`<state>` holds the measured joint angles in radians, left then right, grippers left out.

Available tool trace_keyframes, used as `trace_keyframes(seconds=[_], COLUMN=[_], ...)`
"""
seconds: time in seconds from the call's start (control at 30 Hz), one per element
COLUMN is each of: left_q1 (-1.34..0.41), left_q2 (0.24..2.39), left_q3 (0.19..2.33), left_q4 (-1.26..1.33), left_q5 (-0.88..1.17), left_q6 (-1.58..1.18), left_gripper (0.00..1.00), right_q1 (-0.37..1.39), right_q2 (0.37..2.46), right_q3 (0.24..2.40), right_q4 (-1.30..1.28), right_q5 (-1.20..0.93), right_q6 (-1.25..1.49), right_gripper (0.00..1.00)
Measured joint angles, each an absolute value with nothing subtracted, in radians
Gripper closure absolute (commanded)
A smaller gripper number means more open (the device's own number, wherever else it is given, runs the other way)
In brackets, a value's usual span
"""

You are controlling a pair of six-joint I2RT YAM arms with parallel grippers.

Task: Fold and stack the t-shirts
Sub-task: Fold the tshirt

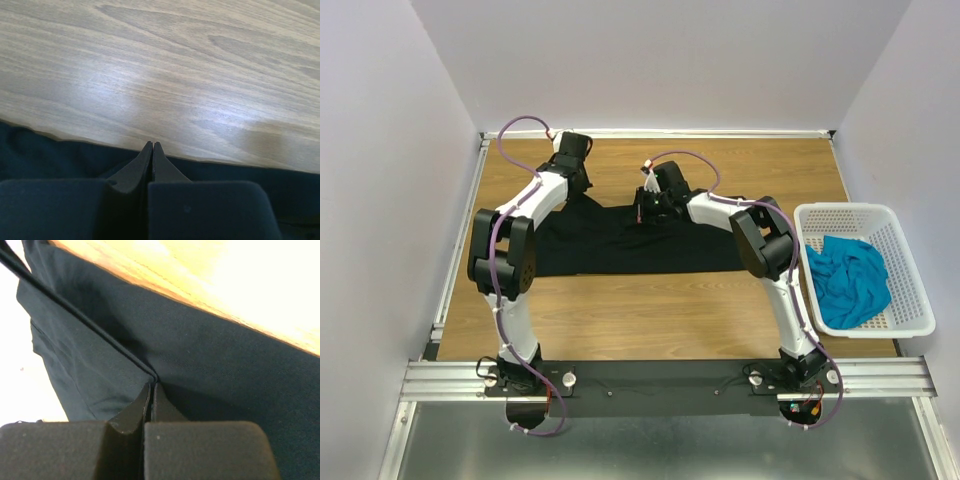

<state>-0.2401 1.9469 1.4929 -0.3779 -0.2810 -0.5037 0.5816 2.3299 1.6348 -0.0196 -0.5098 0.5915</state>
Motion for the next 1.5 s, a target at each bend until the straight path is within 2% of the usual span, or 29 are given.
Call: trace_keyframes(seconds=[0.47,1.5], left_q1=[-0.244,-0.225], left_q2=[1.870,1.762], left_q3=[1.381,1.230], left_q4=[-0.229,-0.237], left_q5=[-0.280,-0.315], left_q6=[-0.493,-0.608], left_gripper=[0.96,0.96], right_q1=[0.582,0.599], right_q2=[2.314,2.165], right_q3=[1.622,1.501], right_q4=[-0.008,-0.009], right_q5=[-0.499,-0.409], right_q6=[0.535,0.377], right_gripper=[0.99,0.99])
